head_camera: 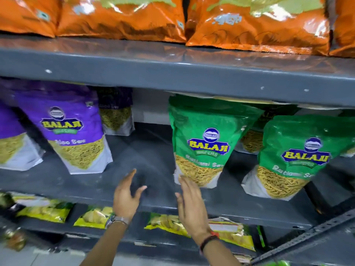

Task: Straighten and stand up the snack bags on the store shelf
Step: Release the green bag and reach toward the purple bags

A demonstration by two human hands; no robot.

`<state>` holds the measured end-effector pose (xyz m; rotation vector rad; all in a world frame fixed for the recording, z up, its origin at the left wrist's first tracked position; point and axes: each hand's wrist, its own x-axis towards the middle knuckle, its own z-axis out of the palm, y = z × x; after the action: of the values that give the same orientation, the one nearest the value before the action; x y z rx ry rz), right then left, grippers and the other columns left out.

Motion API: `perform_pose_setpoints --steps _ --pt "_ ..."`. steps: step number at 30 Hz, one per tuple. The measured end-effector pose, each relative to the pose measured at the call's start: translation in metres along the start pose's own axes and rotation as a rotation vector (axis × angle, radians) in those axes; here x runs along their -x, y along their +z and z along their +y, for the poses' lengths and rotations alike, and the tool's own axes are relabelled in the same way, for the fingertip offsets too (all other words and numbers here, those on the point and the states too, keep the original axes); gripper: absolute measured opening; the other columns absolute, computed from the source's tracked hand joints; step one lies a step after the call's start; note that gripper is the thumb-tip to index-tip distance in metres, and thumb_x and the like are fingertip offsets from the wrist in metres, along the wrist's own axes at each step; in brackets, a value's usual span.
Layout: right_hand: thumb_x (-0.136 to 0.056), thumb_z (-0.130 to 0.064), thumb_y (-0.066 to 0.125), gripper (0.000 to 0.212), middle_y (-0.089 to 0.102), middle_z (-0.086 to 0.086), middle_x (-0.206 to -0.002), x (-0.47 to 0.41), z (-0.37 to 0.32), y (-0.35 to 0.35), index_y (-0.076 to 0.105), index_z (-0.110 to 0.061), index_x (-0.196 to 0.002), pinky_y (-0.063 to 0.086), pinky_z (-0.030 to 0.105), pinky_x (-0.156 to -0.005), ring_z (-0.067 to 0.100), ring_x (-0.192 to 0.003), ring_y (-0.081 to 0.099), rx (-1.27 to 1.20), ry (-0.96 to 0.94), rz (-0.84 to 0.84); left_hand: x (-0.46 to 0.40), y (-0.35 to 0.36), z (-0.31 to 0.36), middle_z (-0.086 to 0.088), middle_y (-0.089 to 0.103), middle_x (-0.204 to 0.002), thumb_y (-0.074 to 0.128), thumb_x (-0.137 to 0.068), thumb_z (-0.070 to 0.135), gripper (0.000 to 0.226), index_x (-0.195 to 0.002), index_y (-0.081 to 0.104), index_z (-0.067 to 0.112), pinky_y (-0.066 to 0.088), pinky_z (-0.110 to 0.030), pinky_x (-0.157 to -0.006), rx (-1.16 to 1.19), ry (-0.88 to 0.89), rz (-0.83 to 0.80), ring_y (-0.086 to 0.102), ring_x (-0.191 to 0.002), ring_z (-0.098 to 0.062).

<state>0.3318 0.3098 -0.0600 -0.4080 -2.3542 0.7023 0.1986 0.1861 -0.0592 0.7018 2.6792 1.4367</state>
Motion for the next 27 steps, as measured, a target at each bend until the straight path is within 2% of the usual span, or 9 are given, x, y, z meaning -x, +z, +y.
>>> perform_pose_setpoints --steps 3,7,9,12,14,16,18,24,27 --pt "-0.091 -0.043 0.014 0.05 0.044 0.01 -0.14 -0.022 -0.025 0.039 0.027 -0.017 -0.133 0.004 0.013 -0.11 0.011 -0.127 0.026 -0.088 -0.047 -0.096 -0.007 -0.042 -0.02 -0.024 0.055 -0.127 0.071 -0.071 0.007 0.056 -0.122 0.049 0.0 0.04 -0.05 -0.102 0.013 -0.047 0.108 0.05 -0.12 -0.036" --pt "-0.079 -0.063 0.014 0.081 0.027 0.012 -0.15 -0.06 -0.05 0.093 0.021 -0.009 -0.139 0.006 0.021 -0.111 0.009 -0.132 0.012 -0.192 0.062 -0.183 -0.029 -0.101 -0.054 -0.026 0.055 -0.124 0.072 -0.071 0.015 0.059 -0.122 0.048 0.0 0.038 -0.05 -0.101 -0.009 -0.146 0.19 0.049 -0.118 -0.039" --pt "-0.081 -0.061 0.035 0.083 0.018 0.011 -0.153 -0.081 -0.064 0.119 0.015 -0.006 -0.14 0.004 0.021 -0.112 0.014 -0.138 0.009 -0.217 0.135 -0.245 -0.051 -0.126 -0.078 -0.028 0.059 -0.117 0.073 -0.066 0.028 0.066 -0.121 0.049 0.0 0.04 -0.053 -0.096 -0.149 -0.158 0.2 0.053 -0.111 -0.042" --pt "-0.075 -0.034 0.069 0.094 0.009 0.009 -0.155 -0.11 -0.082 0.16 0.008 -0.009 -0.141 0.009 0.028 -0.115 0.021 -0.142 0.008 -0.284 0.257 -0.371 -0.085 -0.155 -0.109 -0.024 0.05 -0.132 0.078 -0.06 0.035 0.087 -0.131 0.038 0.004 0.031 -0.052 -0.105 -0.201 -0.204 0.111 0.044 -0.124 -0.039" --pt "-0.06 -0.035 0.079 0.108 0.018 0.007 -0.153 -0.126 -0.094 0.181 0.012 -0.013 -0.142 0.018 0.035 -0.116 0.021 -0.141 0.017 -0.374 0.324 -0.398 -0.105 -0.166 -0.127 -0.021 0.045 -0.138 0.07 -0.047 0.064 0.111 -0.134 0.033 0.006 0.029 -0.051 -0.109 -0.192 -0.174 0.006 0.04 -0.129 -0.036" --pt "-0.05 -0.041 0.079 0.097 0.04 0.006 -0.142 -0.135 -0.099 0.198 0.031 -0.021 -0.131 0.034 0.042 -0.11 0.02 -0.131 0.037 -0.438 0.352 -0.376 -0.127 -0.169 -0.148 -0.02 0.047 -0.136 0.053 -0.031 0.082 0.129 -0.132 0.035 0.004 0.031 -0.053 -0.108 -0.221 -0.108 -0.1 0.041 -0.128 -0.036" --pt "-0.054 -0.034 0.079 0.077 0.052 0.004 -0.13 -0.134 -0.102 0.204 0.038 -0.03 -0.12 0.042 0.04 -0.101 0.02 -0.121 0.047 -0.436 0.383 -0.344 -0.14 -0.166 -0.151 -0.019 0.052 -0.131 0.051 -0.034 0.069 0.115 -0.128 0.04 0.004 0.032 -0.052 -0.106 -0.199 -0.083 -0.197 0.045 -0.123 -0.036" --pt "-0.063 -0.024 0.079 0.062 0.054 -0.007 -0.11 -0.114 -0.102 0.198 0.042 -0.022 -0.113 0.047 0.034 -0.087 0.016 -0.108 0.053 -0.346 0.5 -0.21 -0.148 -0.153 -0.155 -0.005 0.056 -0.125 0.058 -0.041 0.052 0.092 -0.124 0.042 0.018 0.034 -0.049 -0.105 0.097 -0.082 -0.338 0.045 -0.121 -0.029" --pt "-0.061 -0.029 0.081 0.07 0.054 -0.008 -0.117 -0.107 -0.1 0.191 0.038 -0.024 -0.116 0.047 0.035 -0.088 0.016 -0.111 0.052 -0.311 0.524 -0.233 -0.139 -0.15 -0.154 0.002 0.061 -0.109 0.053 -0.037 0.056 0.085 -0.113 0.049 0.019 0.032 -0.031 -0.092 0.083 -0.056 -0.349 0.049 -0.112 -0.028"
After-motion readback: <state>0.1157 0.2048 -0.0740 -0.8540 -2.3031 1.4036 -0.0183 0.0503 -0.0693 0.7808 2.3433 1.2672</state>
